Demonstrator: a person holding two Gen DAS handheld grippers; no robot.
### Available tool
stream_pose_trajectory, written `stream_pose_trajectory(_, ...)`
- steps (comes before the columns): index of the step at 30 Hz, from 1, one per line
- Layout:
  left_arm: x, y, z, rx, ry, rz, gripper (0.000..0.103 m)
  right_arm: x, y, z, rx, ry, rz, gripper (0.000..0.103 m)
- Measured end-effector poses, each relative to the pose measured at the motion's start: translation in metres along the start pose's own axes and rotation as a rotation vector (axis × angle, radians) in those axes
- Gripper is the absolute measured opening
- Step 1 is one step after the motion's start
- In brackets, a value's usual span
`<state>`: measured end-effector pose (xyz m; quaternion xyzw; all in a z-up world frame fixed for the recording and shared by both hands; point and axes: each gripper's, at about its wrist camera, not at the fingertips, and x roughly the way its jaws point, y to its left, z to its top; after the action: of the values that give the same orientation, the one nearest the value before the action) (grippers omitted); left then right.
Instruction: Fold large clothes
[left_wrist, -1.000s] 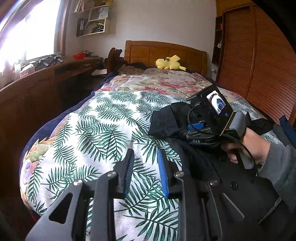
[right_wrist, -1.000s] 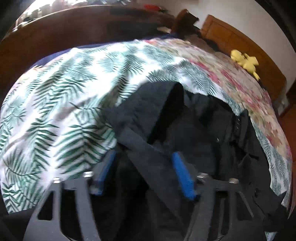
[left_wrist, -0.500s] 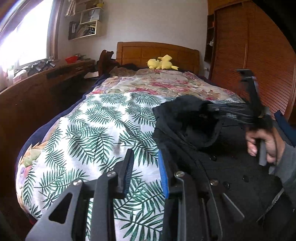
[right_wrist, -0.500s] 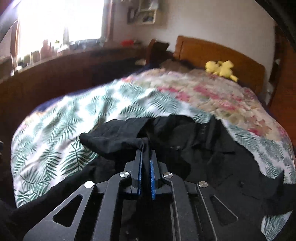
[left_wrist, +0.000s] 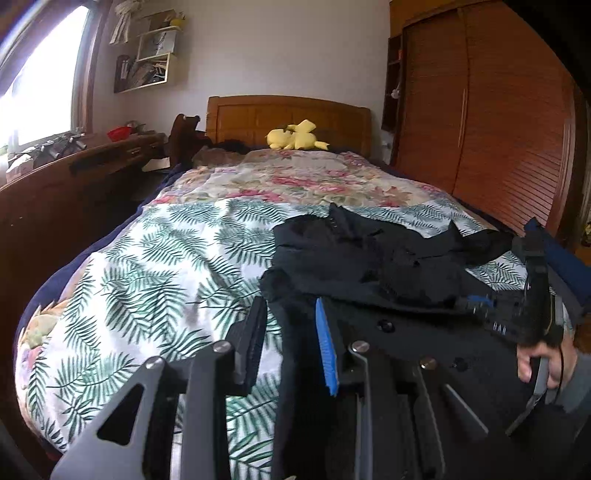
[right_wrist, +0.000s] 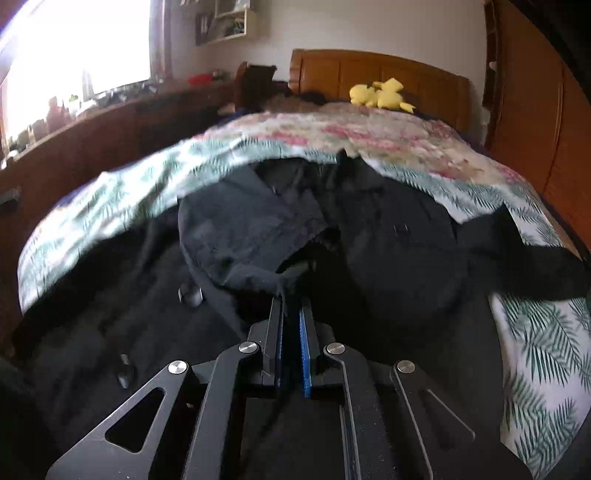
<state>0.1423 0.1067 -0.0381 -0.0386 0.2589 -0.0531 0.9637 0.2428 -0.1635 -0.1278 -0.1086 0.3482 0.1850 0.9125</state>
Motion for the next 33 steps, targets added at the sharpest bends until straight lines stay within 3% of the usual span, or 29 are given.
stream_pose_trajectory(5, 0.006, -0.025, 0.004, 0.033, -0.004, -0.026, 0.025, -0.015, 0.007, -0.013, -0.041, 0.001, -0.025, 0.014)
stream_pose_trajectory(7, 0.009, -0.034, 0.005, 0.047, -0.002, -0.038, 0.025, -0.023, 0.007, -0.015, -0.061, -0.026, -0.040, 0.029)
stream_pose_trajectory(9, 0.011, -0.042, 0.005, 0.058, 0.002, -0.046, 0.025, -0.031, 0.005, -0.011, -0.059, -0.058, -0.030, 0.055)
stream_pose_trajectory(10, 0.013, -0.047, 0.005, 0.064, 0.005, -0.050, 0.025, -0.034, 0.003, -0.008, -0.055, -0.071, -0.015, 0.057)
stream_pose_trajectory(16, 0.020, -0.062, 0.006, 0.083, 0.015, -0.065, 0.025, -0.024, 0.016, 0.020, -0.116, -0.062, 0.037, 0.058)
stream_pose_trajectory(19, 0.021, -0.065, 0.005, 0.085, 0.019, -0.069, 0.025, -0.013, 0.026, 0.033, -0.125, -0.047, 0.111, 0.058)
stream_pose_trajectory(25, 0.020, -0.063, 0.004, 0.084, 0.018, -0.064, 0.025, 0.031, 0.047, 0.048, -0.140, 0.057, 0.180, 0.057)
stream_pose_trajectory(29, 0.018, -0.057, 0.004, 0.077, 0.018, -0.062, 0.026, 0.062, 0.054, 0.043, -0.166, 0.153, 0.173, 0.055)
stream_pose_trajectory(33, 0.014, -0.054, 0.003, 0.078, 0.016, -0.061, 0.026, 0.082, 0.051, 0.039, -0.172, 0.200, 0.112, 0.040)
